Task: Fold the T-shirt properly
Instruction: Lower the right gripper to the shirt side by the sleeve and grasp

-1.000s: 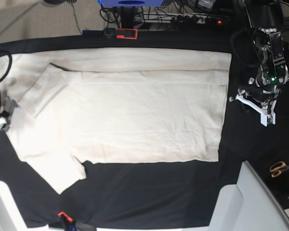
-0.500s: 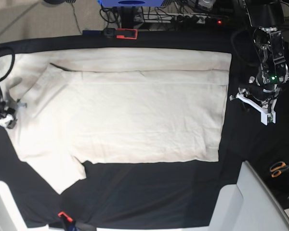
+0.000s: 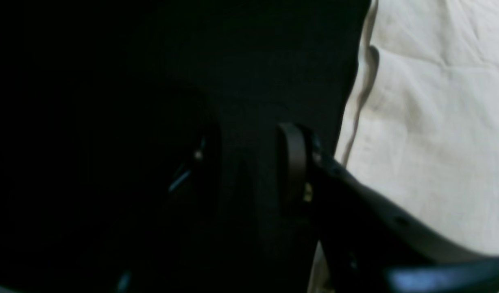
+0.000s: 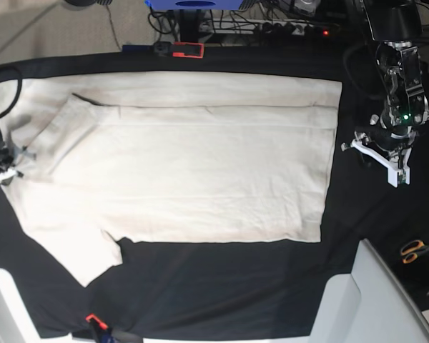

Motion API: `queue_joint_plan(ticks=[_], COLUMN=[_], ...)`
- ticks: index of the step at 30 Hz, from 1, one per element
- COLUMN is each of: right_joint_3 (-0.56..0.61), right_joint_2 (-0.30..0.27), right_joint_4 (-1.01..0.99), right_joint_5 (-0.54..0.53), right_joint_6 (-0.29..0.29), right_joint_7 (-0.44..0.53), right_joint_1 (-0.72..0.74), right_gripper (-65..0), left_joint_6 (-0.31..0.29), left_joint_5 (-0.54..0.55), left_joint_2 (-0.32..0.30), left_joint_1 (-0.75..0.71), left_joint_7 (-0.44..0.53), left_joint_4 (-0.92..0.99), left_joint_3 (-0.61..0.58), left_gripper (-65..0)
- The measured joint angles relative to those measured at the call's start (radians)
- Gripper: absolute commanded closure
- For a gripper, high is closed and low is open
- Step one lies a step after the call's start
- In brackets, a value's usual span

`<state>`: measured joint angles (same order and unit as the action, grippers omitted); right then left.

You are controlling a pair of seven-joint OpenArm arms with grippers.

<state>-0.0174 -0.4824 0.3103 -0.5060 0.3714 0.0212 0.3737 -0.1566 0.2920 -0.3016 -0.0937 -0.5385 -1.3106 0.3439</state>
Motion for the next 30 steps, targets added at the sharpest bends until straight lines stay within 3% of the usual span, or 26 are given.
queue_joint_plan(ticks=[5,9,11,22,25,30], right_joint_3=[-0.003,-0.003,-0.003,-0.003,-0.003,-0.003], right_joint_2=[0.003,0.004,0.003,0.003,0.003,0.001], right_joint_4=[0.259,0.393,0.446,0.704,0.774,0.861], right_joint_5=[0.005,-0.001,0.000,0.003,0.005,0.001], right_joint_6=[0.020,-0.001,-0.028,-0.032,-0.082,-0.087], right_joint_7=[-0.096,-0.140,-0.146,-0.148,-0.150,-0.150], right_joint_1=[-0.133,-0.187,-0.216,-0.370,-0.418,-0.493], right_gripper=[0.0,0.0,0.0,0.0,0.0,0.0], left_joint_6=[0.000,0.000,0.000,0.000,0.000,0.000], left_joint_5=[0.000,0.000,0.000,0.000,0.000,0.000], left_joint_2=[0.002,0.002,0.002,0.003,0.003,0.003], left_joint_1=[0.002,0.002,0.002,-0.006,-0.007,-0.009], left_joint_7=[0.000,-0.001,-0.001,-0.001,-0.001,-0.001], left_joint_4=[0.001,0.002,0.002,0.002,0.002,0.002], left_joint_3=[0.000,0.000,-0.001,-0.007,-0.008,-0.008], left_gripper=[-22.4,-22.4,-22.4,-22.4,-22.4,-22.4])
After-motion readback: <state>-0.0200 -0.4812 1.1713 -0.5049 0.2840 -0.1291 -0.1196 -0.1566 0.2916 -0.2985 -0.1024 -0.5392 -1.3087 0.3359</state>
